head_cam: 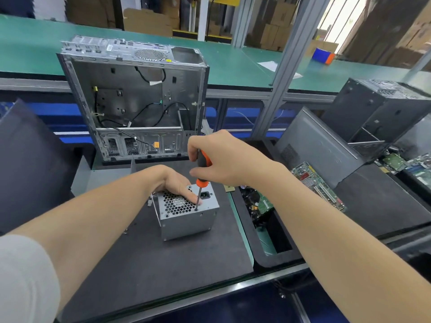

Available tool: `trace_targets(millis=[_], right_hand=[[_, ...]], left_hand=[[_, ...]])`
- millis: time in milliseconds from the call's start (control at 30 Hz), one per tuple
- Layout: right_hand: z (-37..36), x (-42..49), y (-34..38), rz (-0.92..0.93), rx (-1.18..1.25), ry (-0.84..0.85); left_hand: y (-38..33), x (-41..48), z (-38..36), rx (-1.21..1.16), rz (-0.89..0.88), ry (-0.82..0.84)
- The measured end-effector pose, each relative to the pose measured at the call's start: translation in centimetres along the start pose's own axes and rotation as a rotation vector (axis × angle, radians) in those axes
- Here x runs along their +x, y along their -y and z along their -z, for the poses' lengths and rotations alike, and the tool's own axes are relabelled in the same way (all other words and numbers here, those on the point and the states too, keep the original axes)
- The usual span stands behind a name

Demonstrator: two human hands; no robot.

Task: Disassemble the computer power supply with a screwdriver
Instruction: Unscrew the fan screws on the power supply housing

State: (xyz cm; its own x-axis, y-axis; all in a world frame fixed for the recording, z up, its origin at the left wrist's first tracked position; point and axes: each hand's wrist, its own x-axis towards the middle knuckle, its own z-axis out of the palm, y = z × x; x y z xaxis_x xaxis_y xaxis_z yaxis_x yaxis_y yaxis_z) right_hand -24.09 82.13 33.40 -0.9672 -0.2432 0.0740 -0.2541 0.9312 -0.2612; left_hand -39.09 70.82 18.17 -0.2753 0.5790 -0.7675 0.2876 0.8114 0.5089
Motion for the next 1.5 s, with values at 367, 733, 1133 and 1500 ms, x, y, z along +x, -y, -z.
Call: trace_targets(millis=[367, 733, 1133, 1500], right_hand=[[-0.1, 0.1, -0.3, -0.005, 0.008, 0.008], [-1.4, 0.6, 0.8, -0.190, -0.237, -0.150], [2.7, 0.7, 0.2, 0.085, -0.035, 0.287], [0.2, 1.7, 1.3, -0.063, -0.360, 0.098]], left_hand=[[1.1, 2.4, 0.1, 0.103, -0.082, -0.132], [1.2, 2.7, -0.3, 0.026, -0.054, -0.146], [1.4, 3.1, -0.2, 0.043, -0.011, -0.152], [1.4, 3.0, -0.1, 0.034, 0.000, -0.154]])
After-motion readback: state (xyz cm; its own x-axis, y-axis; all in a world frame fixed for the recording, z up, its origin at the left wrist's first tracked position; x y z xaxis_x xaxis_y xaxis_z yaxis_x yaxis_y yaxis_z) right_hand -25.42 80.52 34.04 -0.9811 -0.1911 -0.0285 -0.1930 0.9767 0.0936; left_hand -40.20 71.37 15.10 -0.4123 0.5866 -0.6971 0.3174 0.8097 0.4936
